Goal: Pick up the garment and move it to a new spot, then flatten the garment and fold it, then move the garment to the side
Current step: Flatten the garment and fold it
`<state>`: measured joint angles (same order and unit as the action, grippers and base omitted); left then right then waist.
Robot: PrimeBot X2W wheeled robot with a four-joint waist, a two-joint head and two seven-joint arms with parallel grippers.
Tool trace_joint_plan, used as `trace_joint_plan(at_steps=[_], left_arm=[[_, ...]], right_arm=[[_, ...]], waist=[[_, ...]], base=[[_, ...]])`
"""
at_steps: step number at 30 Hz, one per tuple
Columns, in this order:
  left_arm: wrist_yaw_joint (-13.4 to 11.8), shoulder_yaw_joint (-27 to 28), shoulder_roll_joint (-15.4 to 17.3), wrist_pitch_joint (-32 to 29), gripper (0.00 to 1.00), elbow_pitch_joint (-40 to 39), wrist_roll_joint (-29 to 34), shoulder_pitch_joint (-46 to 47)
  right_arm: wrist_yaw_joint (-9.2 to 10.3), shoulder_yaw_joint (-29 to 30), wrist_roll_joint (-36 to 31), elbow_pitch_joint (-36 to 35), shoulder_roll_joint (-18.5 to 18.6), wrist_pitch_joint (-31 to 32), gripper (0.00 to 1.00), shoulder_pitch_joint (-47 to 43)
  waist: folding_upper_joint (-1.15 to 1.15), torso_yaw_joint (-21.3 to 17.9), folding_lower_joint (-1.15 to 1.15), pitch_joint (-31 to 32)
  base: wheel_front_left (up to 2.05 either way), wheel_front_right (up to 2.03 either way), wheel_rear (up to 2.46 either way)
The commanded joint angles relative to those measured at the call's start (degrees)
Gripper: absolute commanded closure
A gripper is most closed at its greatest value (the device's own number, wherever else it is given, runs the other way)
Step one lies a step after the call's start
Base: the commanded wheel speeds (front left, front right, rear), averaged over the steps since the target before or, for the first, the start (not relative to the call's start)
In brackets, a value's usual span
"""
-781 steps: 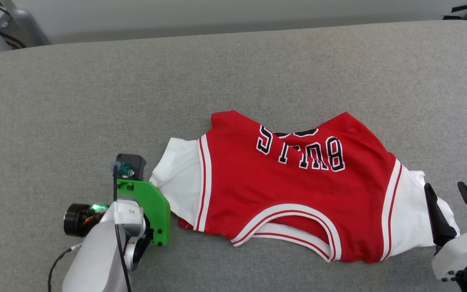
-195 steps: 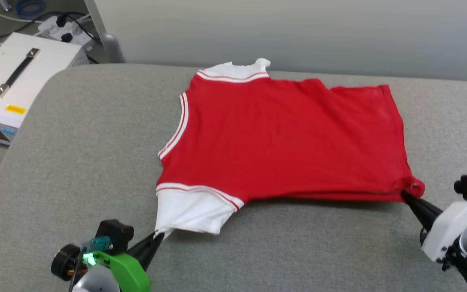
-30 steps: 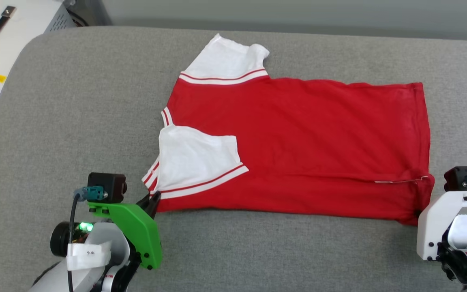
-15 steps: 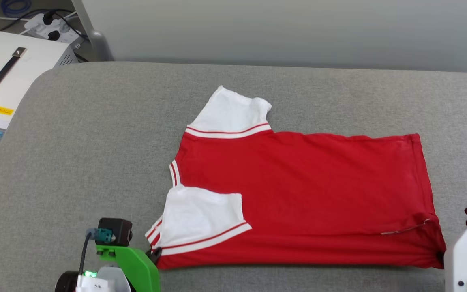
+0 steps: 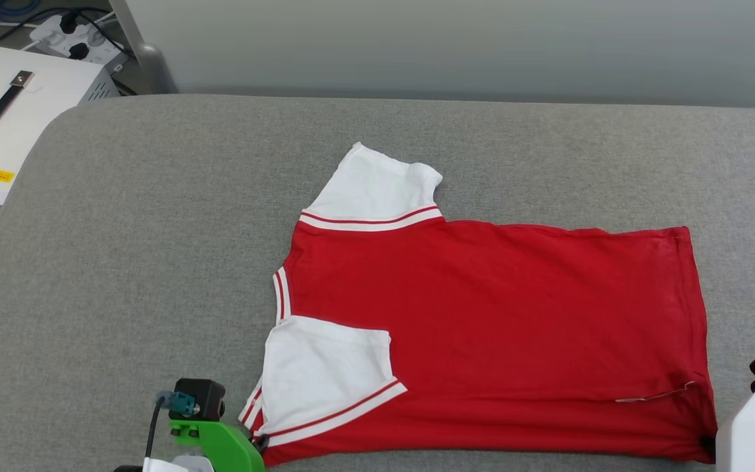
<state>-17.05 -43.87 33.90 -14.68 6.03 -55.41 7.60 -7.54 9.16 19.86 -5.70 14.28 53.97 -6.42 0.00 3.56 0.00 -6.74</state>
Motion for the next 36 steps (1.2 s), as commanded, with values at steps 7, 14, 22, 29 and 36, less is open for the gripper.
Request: trace_joint_plan(at_steps=[7,14,22,29,36], left_arm=[[1.04,-0.40,-1.77,2.36,0.00,3.87,1.60,1.69],[-0.67,2.28,-2.33,10.20,0.00,4.01,4.63,3.59],[0.18,4.56,-3.00,22.78,0.00,0.18,9.88,6.30],[0.99,8.12,-4.90,29.45,0.00,-3.18,14.82,5.42],[5.59,16.26,-10.36,29.66,0.00,-7.62,23.49,1.23]], right_arm=[[0.05,-0.29,-0.01,2.38,0.28,-3.35,0.00,0.78],[0.05,-0.74,2.36,0.46,1.02,-10.81,0.00,2.78],[0.05,-2.58,3.44,-1.85,2.37,-28.76,0.00,4.41],[0.05,-4.56,0.68,-3.31,0.67,-45.82,0.00,3.83],[0.05,-6.44,-1.46,-3.00,-1.67,-55.63,0.00,2.55]], waist=[[0.00,0.26,0.00,0.63],[0.00,0.08,0.00,3.05],[0.00,-0.24,0.00,4.74],[0.00,-0.79,0.00,4.87],[0.00,-1.40,0.00,4.18]], base=[[0.00,0.00,0.00],[0.00,0.00,0.00],[0.00,0.00,0.00],[0.00,0.00,0.00],[0.00,0.00,0.00]])
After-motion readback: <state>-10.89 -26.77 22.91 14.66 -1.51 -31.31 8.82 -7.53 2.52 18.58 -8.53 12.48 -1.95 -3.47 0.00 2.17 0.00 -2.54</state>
